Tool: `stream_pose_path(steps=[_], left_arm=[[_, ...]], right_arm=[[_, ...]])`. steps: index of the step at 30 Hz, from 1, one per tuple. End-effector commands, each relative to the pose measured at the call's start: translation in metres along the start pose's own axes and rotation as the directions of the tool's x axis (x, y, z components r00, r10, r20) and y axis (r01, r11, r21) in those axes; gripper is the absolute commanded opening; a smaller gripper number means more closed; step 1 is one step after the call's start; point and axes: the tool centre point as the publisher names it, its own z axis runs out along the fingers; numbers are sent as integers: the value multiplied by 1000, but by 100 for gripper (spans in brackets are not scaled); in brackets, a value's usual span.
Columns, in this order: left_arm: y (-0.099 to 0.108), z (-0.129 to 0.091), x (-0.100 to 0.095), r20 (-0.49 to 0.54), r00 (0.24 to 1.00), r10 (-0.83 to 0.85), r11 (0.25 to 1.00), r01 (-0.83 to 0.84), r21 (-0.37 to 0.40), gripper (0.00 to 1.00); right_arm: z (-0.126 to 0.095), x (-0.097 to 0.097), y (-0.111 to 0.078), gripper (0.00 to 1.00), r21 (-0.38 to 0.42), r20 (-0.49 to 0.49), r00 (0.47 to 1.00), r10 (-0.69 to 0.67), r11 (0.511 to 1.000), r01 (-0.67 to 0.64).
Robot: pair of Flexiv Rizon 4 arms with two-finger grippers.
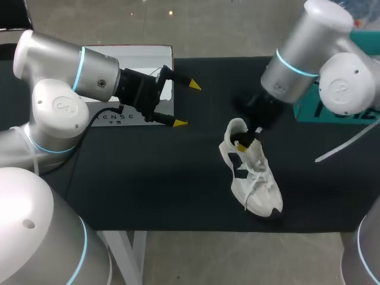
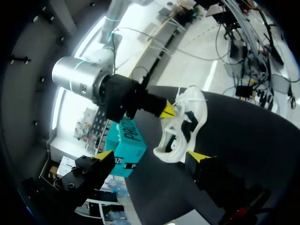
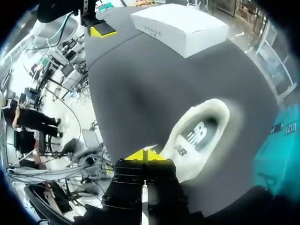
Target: Take the shoe out of the shoebox, open the shoe tongue, remove and reinsert the insole, then place the shoe into the shoebox
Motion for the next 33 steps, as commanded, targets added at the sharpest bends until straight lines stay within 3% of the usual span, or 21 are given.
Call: stream_pose_path(steps=[1,4,5,6,33], left_arm=[[0,0,0,-2,1000,1,1000,-1,-1,100],[0,0,0,-2,1000,1,1000,-1,-1,100],[0,0,0,-2,1000,1,1000,-1,-1,100],[0,0,0,-2,1000,1,1000,-1,-1,100],[0,0,0,-2,1000,1,1000,-1,-1,100]], right_arm=[[-5,-6,21,100,307,9,967,-256,921,241],[-24,-16,17,100,151,64,998,7,988,-17],[-32,-20,12,100,64,82,992,94,993,-99],[-44,-26,3,100,-87,20,975,222,972,-220],[-44,-26,3,100,-87,20,975,222,972,-220]])
